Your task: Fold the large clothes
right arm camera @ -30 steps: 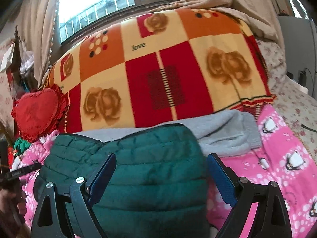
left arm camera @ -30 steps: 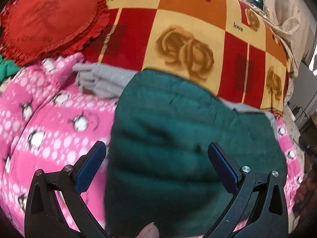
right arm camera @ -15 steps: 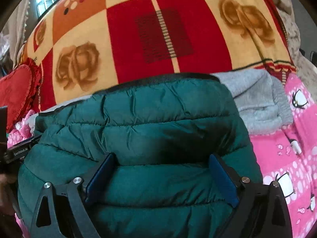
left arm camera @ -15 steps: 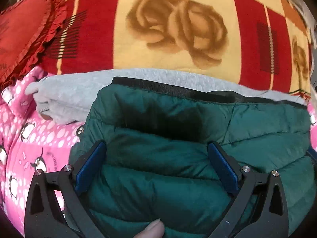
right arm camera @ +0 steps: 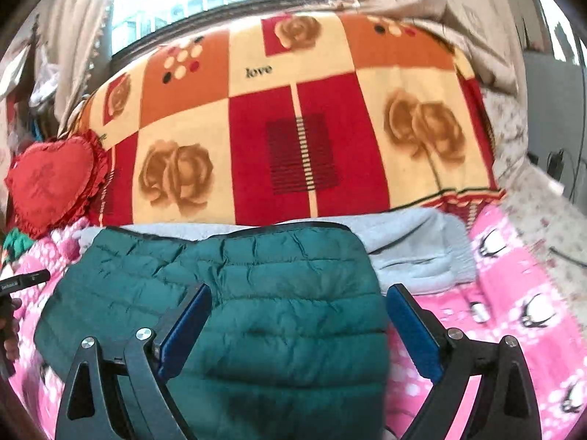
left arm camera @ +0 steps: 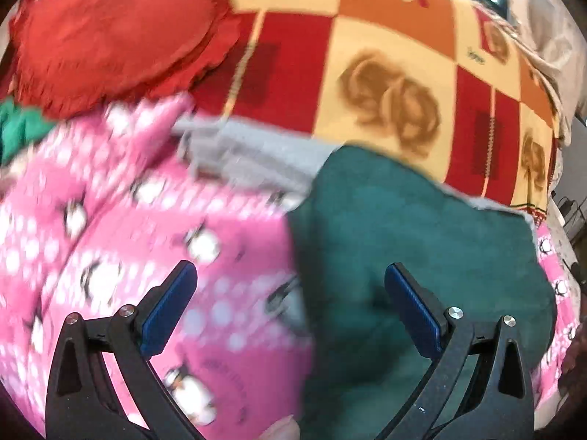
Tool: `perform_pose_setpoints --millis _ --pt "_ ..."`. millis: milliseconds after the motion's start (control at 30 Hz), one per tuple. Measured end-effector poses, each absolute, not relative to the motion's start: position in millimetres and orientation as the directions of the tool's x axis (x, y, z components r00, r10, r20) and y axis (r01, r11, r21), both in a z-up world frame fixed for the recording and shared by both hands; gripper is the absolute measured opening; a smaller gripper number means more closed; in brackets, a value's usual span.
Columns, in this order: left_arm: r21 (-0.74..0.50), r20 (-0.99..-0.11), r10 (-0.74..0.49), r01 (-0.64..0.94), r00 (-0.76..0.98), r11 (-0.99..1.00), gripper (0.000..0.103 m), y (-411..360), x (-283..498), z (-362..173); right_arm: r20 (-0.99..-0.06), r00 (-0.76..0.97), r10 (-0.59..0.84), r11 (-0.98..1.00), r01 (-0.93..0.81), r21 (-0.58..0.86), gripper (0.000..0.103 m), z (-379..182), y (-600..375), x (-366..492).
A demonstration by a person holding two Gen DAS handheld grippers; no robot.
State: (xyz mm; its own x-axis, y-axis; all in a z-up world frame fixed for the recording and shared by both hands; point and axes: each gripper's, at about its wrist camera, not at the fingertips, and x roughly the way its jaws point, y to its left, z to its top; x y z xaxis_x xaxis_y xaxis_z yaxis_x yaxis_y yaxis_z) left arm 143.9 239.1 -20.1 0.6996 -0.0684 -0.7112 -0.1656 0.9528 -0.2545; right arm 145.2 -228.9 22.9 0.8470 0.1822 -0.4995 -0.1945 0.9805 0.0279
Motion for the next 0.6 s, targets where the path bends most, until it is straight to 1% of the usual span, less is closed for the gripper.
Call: perform_pose_setpoints --millis 67,133,300,400,500,567,600 --pt "-0.318 -0.718 -0.133 -0.152 0.683 0.936 0.103 242.5 137.9 -33.3 -0.518 0.841 0.157 0.984 -0.177 0.01 0.095 19.7 -231.0 140.8" --pt "-0.393 -0.698 -0.222 -0.106 0.681 0.913 0.103 236.8 141.3 -40.9 -0.532 0.833 0.153 0.985 -0.175 0.009 0.094 16.3 -232.0 141.8" --pt "-0.449 -0.685 -0.268 -0.103 0.677 0.888 0.103 228.2 166.6 -46.4 -0.537 0.83 0.153 0.982 -0.188 -0.011 0.095 12.8 -228.8 139.8" --pt "-0.468 -0.714 -0.289 -0.128 0.638 0.874 0.103 235.7 186.0 -49.5 -0.568 0.808 0.154 0.981 -0.196 -0.013 0.094 6.0 -225.9 144.3" --pt "-0.453 -0.752 -0.283 -0.153 0.595 0.878 0.103 239.7 205.4 -49.7 -0.603 0.783 0.152 0.981 -0.193 -0.003 0.095 -1.4 -225.9 152.6" --pt "-0.485 -0.765 -0.333 -0.153 0.551 0.861 0.103 243.2 216.4 -56.2 -0.623 0.768 0.15 0.983 -0.183 0.01 0.095 -5.0 -227.7 158.4" --pt "-0.518 -0.778 -0.382 -0.165 0.499 0.839 0.103 244.2 225.5 -66.4 -0.631 0.762 0.148 0.984 -0.177 0.017 0.095 -6.8 -228.3 160.3"
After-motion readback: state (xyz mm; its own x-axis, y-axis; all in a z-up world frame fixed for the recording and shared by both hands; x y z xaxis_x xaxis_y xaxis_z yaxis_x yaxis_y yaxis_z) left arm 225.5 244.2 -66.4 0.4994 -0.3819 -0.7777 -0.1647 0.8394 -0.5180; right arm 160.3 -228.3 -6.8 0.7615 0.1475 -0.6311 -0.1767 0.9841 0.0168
